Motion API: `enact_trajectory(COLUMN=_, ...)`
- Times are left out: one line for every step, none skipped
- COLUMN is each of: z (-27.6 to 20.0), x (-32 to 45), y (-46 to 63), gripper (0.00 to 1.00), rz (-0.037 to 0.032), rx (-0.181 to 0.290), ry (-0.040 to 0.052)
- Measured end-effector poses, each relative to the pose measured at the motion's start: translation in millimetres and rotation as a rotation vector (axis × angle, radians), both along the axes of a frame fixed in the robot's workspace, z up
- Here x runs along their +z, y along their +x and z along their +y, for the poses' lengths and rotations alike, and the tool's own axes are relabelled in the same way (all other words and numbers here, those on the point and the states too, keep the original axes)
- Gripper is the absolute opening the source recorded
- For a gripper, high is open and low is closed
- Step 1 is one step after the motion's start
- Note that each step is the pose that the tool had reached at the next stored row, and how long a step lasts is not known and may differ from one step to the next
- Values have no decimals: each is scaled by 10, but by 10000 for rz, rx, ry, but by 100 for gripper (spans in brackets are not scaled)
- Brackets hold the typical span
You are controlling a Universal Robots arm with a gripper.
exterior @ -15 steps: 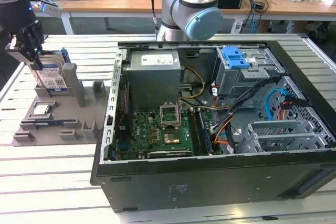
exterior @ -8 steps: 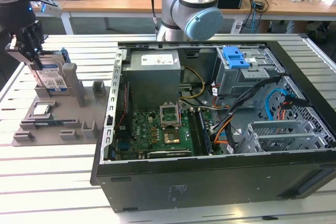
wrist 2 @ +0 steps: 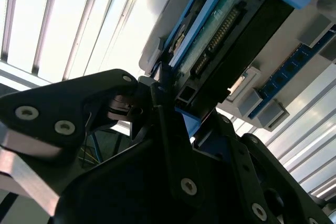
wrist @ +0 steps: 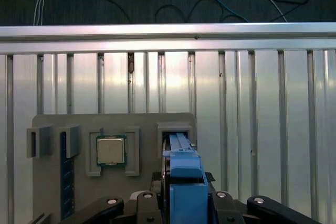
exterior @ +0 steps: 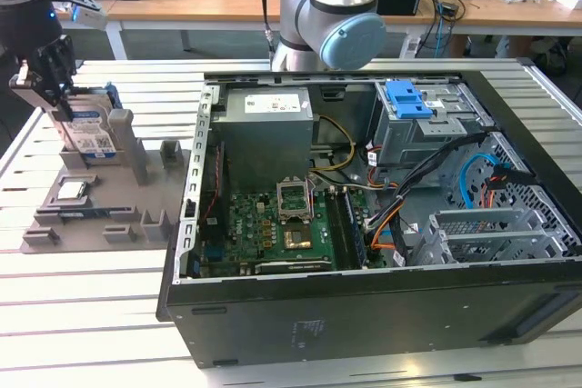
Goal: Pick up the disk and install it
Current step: 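Pick up the disk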
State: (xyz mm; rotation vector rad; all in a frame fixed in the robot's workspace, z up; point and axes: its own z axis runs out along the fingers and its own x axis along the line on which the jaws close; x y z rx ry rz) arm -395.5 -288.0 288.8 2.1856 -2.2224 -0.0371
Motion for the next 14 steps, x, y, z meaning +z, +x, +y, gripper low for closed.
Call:
enact_trajectory(z=0, x=8, y=0, gripper=37, rz=1, rx=0, ry=1)
enact_trajectory(z=0, x=25, y=0, gripper=37, rz=0, rx=0, ry=0)
enact_trajectory(z=0, x=39, y=0, gripper=37, rz=1, rx=0, ry=1)
enact_trajectory(z=0, x=69, y=0, gripper=37, rz=0, rx=0, ry=1)
enact_trajectory(z=0, x=90, y=0, gripper=37, rz=0, rx=1, ry=1)
enact_trajectory(z=0, x=102, y=0, gripper=37, rz=1, rx=0, ry=0)
enact_trajectory(z=1, x=113, y=0, gripper=37, rz=1, rx=0, ry=-1)
enact_trajectory(z=1, x=132, y=0, gripper=37, rz=1, rx=0, ry=-2)
enact_trajectory(z=1, x=148, y=0, gripper=37, rz=0, rx=0, ry=-1)
enact_trajectory(z=1, x=163, y=0, gripper=37, rz=0, rx=0, ry=-1)
enact_trajectory(z=2, x=177, y=0, gripper=37, rz=0, rx=0, ry=-1)
enact_trajectory(z=2, x=195, y=0, gripper=37, rz=1, rx=0, ry=-2)
enact_trajectory(z=2, x=207, y=0, gripper=37, rz=1, rx=-1, ry=-1)
enact_trajectory(z=2, x=222, y=0, gripper=37, rz=0, rx=0, ry=-1)
